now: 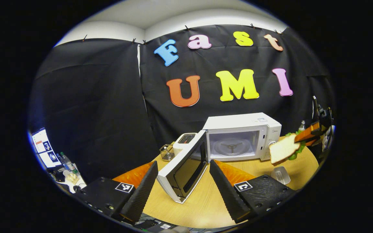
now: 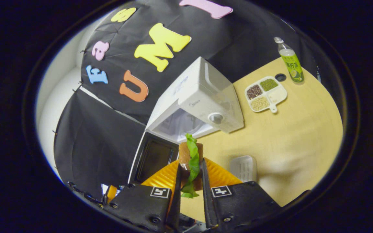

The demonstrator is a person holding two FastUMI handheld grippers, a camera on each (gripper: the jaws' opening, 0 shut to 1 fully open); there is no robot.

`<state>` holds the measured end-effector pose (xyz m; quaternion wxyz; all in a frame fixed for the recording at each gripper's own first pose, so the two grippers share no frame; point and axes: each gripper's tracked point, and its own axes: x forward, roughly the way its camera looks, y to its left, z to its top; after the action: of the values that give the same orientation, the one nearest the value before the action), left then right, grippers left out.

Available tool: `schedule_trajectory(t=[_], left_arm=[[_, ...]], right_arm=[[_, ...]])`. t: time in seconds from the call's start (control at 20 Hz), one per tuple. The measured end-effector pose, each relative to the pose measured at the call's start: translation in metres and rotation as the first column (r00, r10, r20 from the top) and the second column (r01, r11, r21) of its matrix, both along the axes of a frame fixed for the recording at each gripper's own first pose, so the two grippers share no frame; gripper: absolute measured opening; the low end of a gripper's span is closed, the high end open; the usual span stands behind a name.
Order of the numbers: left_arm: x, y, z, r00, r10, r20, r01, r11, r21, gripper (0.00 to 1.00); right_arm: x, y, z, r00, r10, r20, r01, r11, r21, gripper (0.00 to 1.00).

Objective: Open the microwave oven with the left hand, put the food in, and close the microwave oven.

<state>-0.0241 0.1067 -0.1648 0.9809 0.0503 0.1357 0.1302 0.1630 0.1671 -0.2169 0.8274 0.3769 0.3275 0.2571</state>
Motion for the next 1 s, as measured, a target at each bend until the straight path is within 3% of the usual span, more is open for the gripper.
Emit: schedule_trajectory(t=[0.2,0.5,0.7,1.0], left_arm=[[0.019,0.014,0.008,0.992,-0.122,-0.018,0.122,0.993,0.002,0.97],[0.043,0.031,0.02,0.974,-0.227,-0.01,0.227,0.973,0.047,0.96],[0.051,0.035,0.02,0.968,-0.252,-0.002,0.252,0.967,0.022,0.96],[0.054,0.047,0.009,0.965,-0.261,-0.038,0.262,0.965,0.019,0.97]], right_arm=[[0.039,0.055,0.012,0.974,-0.213,0.074,0.206,0.974,0.093,0.33],[0.09,0.153,-0.041,0.937,-0.346,0.042,0.341,0.936,0.09,0.33],[0.143,0.199,-0.069,0.872,-0.483,0.078,0.478,0.875,0.071,0.34],[0.208,0.216,-0.075,0.773,-0.633,0.027,0.621,0.766,0.166,0.34]])
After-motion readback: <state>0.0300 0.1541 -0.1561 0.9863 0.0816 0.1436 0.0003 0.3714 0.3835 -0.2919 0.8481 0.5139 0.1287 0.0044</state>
